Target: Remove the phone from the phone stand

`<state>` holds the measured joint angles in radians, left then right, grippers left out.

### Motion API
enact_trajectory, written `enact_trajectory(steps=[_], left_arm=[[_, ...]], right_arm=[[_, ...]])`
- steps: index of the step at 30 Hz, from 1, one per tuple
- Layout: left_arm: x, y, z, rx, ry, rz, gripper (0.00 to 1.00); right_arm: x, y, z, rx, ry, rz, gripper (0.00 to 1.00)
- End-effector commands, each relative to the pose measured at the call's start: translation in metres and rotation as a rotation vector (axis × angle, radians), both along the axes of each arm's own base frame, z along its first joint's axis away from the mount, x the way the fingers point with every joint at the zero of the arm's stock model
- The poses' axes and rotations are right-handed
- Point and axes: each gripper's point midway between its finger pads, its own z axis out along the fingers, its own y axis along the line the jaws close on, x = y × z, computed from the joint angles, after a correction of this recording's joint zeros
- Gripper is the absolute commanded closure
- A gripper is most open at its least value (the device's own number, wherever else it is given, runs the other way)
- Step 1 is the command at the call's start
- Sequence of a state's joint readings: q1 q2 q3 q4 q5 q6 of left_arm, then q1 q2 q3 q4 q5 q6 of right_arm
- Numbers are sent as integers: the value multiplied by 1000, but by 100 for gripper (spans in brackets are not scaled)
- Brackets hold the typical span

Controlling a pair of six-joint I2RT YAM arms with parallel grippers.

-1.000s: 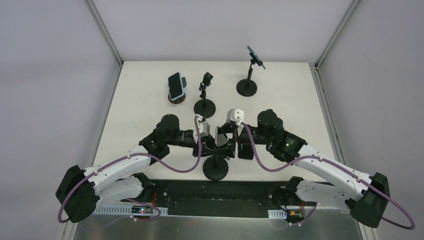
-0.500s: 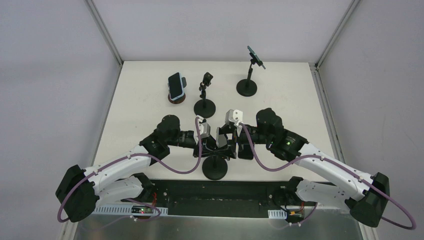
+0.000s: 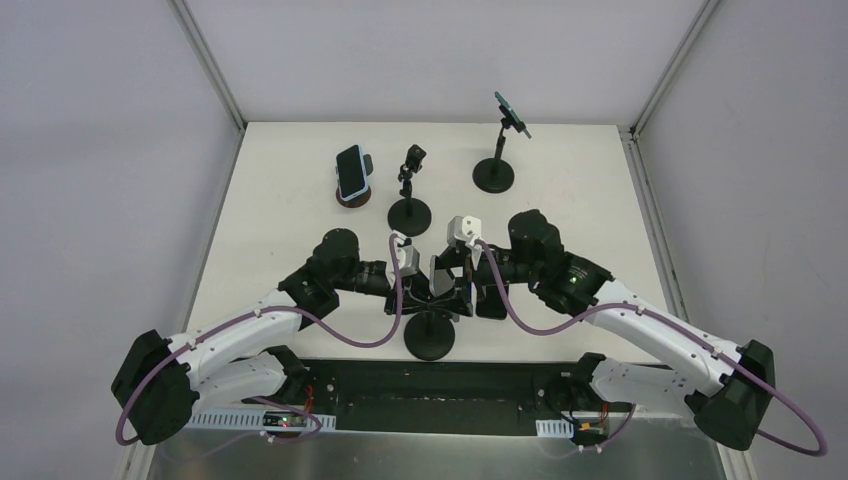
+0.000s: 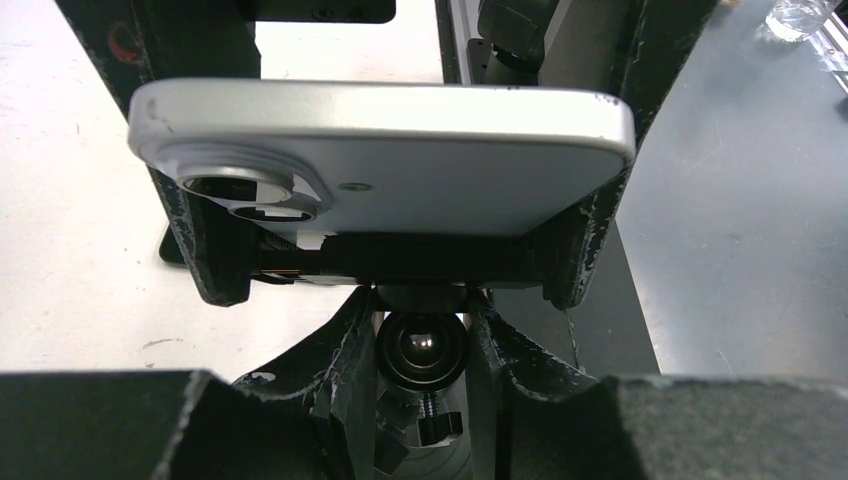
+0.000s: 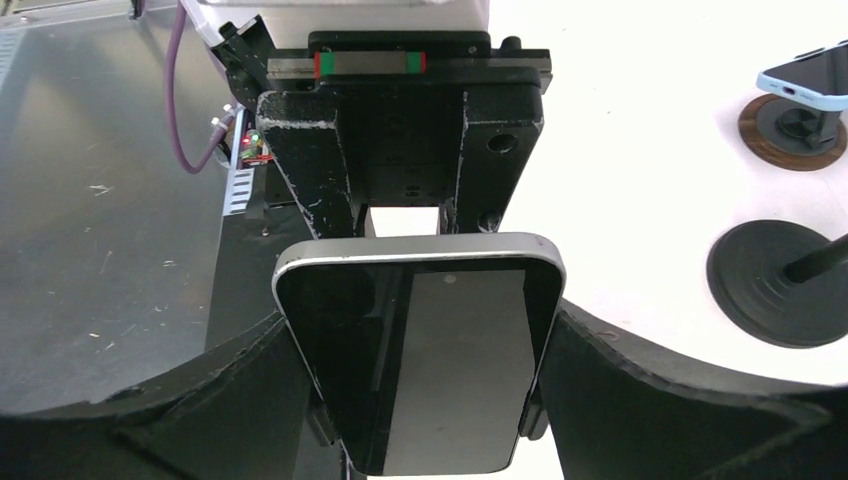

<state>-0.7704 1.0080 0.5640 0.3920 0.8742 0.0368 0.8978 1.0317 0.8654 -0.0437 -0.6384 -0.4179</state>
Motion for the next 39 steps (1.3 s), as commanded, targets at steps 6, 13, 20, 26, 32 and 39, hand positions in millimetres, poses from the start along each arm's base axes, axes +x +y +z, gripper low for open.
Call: enact_trajectory(steps=[6,13,20,26,32,39], left_arm=[[9,-6,30,-78,-71,0,100],[10,-6,30,-78,-70,2,100],[9,-6,31,-78,-62,-2,100],[0,-7,29,-72,-31,-61,100],[-10,-7,30,-78,-34,-111,100],[-28,-12,27,-70,-16,-192,100]], right_arm=[[-32,7,33,71,78,187,17],[-30,8,29,62,75,187,18],[-12,4,10,9,-12,118,69],[24,-3,-2,-7,-77,21,100],[68,-8,-14,-38,-128,-85,100],[119,-17,-20,-62,-161,-195,100]])
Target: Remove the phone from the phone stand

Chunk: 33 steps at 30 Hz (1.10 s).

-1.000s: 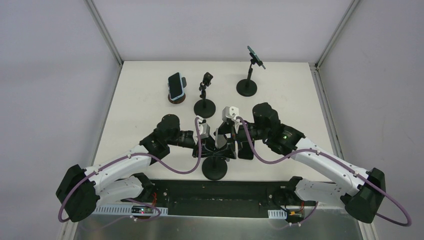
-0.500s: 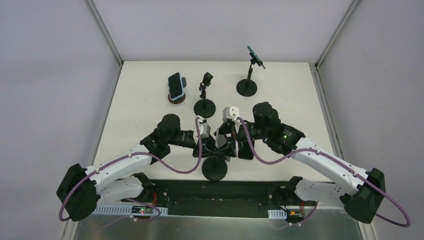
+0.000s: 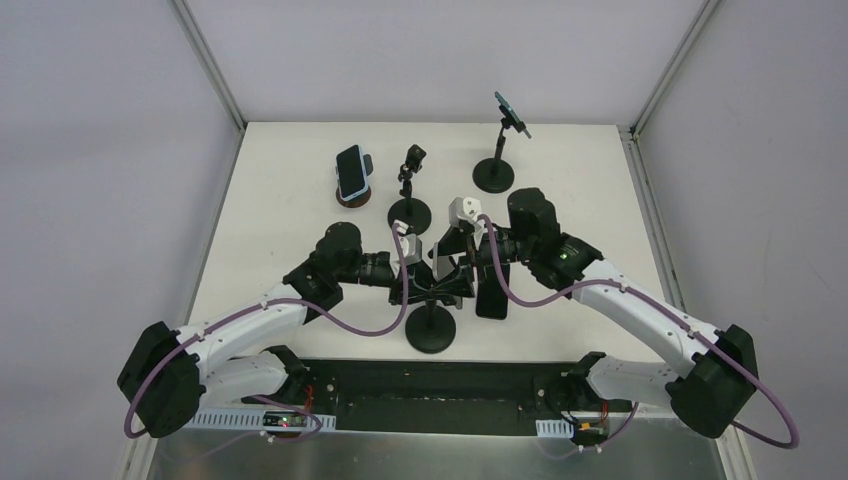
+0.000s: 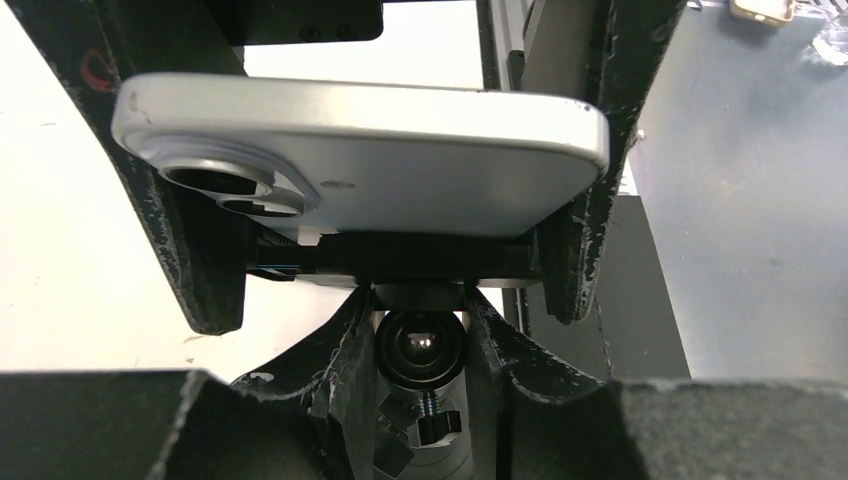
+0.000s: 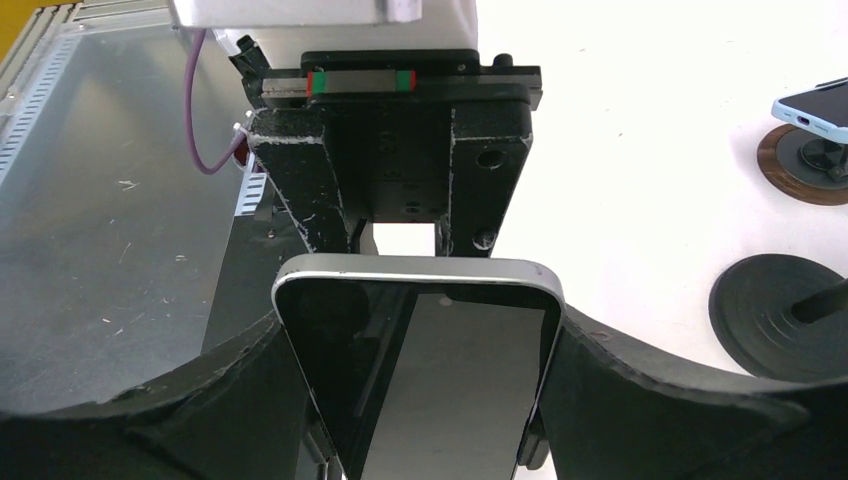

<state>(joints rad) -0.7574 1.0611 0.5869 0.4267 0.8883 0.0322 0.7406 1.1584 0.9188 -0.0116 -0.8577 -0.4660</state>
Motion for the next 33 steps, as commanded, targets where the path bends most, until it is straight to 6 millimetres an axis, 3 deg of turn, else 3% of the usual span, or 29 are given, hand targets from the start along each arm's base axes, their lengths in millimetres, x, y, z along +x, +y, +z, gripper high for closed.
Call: enact_trajectory(steps=[1,6,9,17,22,33], left_arm=[[-39,-7,25,-65,-18,-203,100],[-50,-8,22,-59,-16,-241,100],[-56,-9,22,-55,-13,-260,100],[-75,-12,12,-30,-2,-314,100],[-85,-9,8,-23,1,-341,100],[-99,-1,9,-12,-5,-396,100]], right_arm=[[92,-18,-19,-89,-199,-268,100],[114,-28,-22,-127,-236,-302,100],[116,-35,-32,-176,-246,-282,100],[123,-45,-33,-226,-263,-280,100],[108,-51,-37,-257,-266,-204,100],[75,-52,-25,-213,-219,-101,100]])
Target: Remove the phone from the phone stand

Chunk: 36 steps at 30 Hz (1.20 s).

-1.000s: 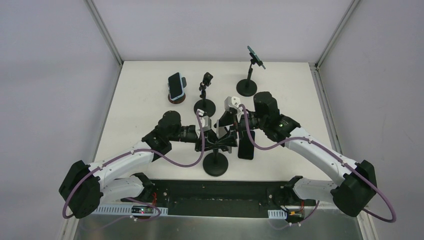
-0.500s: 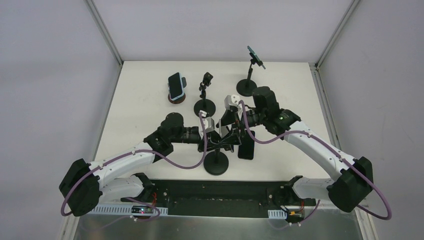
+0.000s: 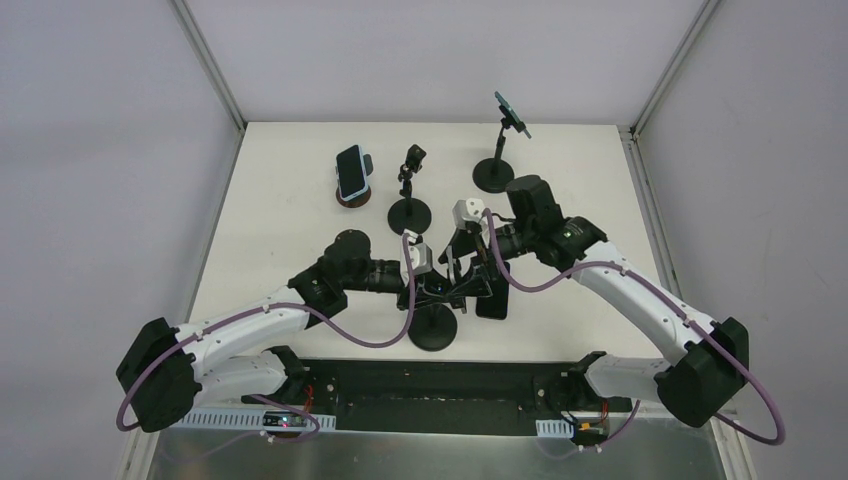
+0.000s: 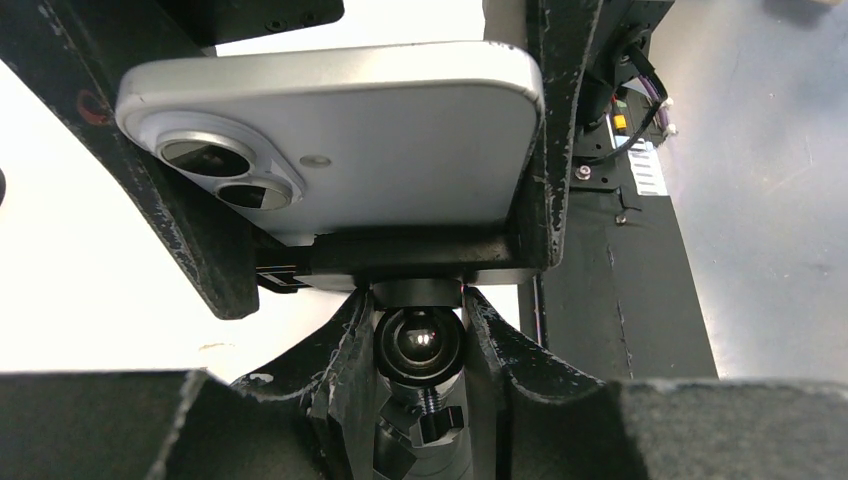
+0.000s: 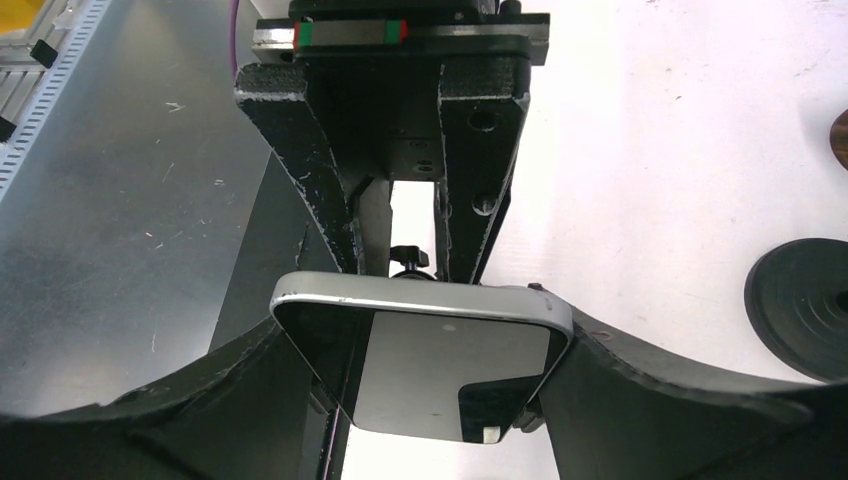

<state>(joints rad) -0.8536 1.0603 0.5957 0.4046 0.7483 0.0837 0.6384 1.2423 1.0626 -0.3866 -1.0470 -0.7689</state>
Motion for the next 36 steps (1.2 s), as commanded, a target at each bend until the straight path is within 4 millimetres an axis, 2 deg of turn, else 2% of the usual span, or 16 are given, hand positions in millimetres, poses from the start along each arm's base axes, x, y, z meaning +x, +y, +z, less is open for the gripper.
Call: enact_trajectory(steps=[1,13,18,22,23,24,27,29,32,36], left_arm=[[-95,12,11,-22,57,-434,100],[-99,14,8,-3,48,-446,100],[-97,13,7,4,44,-436,100],[-89,11,6,13,36,-391,100],[-87,10,5,16,33,-377,100],[-84,9,5,19,29,-363,100],[-77,8,4,28,19,-317,100],[-71,6,2,36,11,-286,100],[-65,5,0,44,3,-251,100],[-59,5,0,49,-7,-219,100]], right_arm=[[75,-27,-12,-102,-254,-231,100],[47,-17,25,9,-173,-122,100],[39,-17,29,11,-140,-89,100],[45,-13,29,42,-141,-135,98],[48,-12,29,49,-147,-154,88],[49,-12,28,54,-147,-170,73],[51,-10,29,77,-158,-216,36],[52,-9,33,98,-155,-249,19],[50,-8,36,112,-148,-287,3],[48,-6,38,122,-165,-346,1]])
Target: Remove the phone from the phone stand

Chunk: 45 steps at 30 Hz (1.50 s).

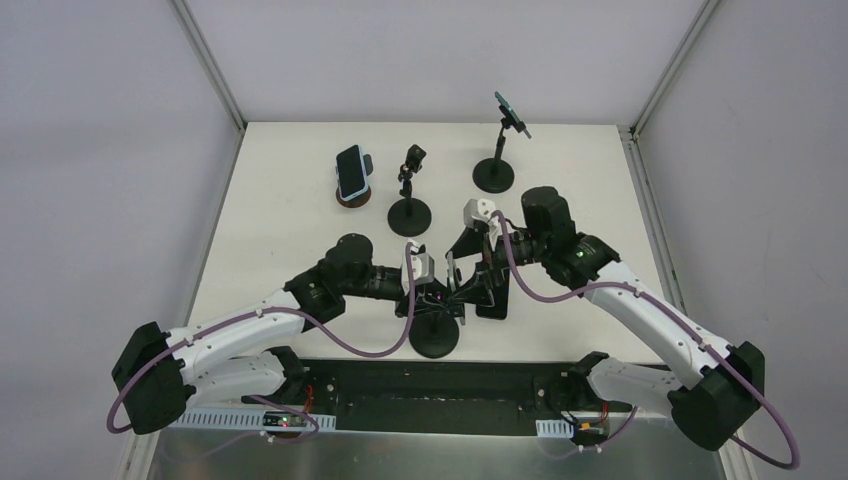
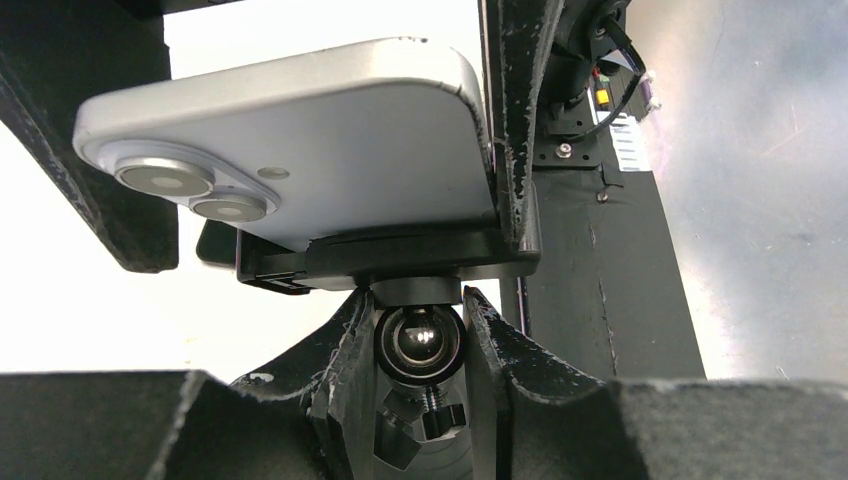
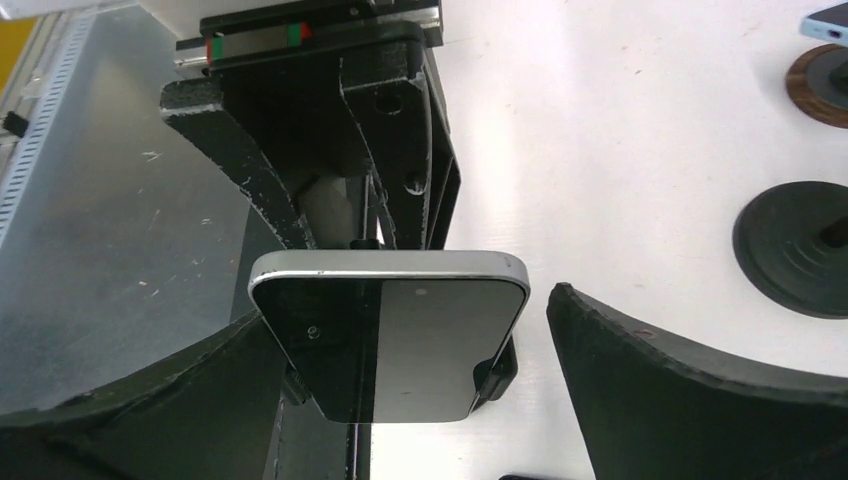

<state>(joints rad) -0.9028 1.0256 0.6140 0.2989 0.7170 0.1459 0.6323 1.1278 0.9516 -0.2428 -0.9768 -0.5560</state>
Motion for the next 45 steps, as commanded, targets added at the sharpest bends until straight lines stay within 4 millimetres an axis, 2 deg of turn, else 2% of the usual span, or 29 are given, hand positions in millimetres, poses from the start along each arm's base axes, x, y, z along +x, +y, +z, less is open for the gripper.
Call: enact_trajectory(steps=[1,7,13,21,23,24,26,28,29,30,31,34,45], left_arm=[[-44,3,3,9,27,-185,100],[-43,2,2,15,32,-181,100],[-41,2,1,21,33,-174,100],[-40,0,0,28,36,-175,100],[-40,0,0,28,34,-174,100],[-40,0,0,29,35,-172,100],[-39,0,-1,31,35,-170,100],[-39,0,0,29,32,-172,100],[-39,0,0,29,33,-176,100],[-40,0,1,29,32,-180,100],[-41,0,1,28,34,-185,100],[-43,-2,3,33,57,-203,100],[-49,1,4,58,81,-218,100]], right_arm=[[49,3,32,73,-226,-230,1],[46,5,26,57,-221,-296,1],[49,10,31,67,-252,-384,1],[40,13,23,56,-231,-361,1],[39,13,22,54,-224,-360,4],[38,13,22,55,-217,-361,7],[36,13,20,42,-198,-354,32],[34,14,20,42,-193,-340,50],[31,13,16,27,-189,-326,63],[31,13,14,18,-192,-325,96],[35,12,14,16,-193,-343,100],[44,11,10,12,-243,-367,100],[116,1,-13,-65,-341,-506,100]])
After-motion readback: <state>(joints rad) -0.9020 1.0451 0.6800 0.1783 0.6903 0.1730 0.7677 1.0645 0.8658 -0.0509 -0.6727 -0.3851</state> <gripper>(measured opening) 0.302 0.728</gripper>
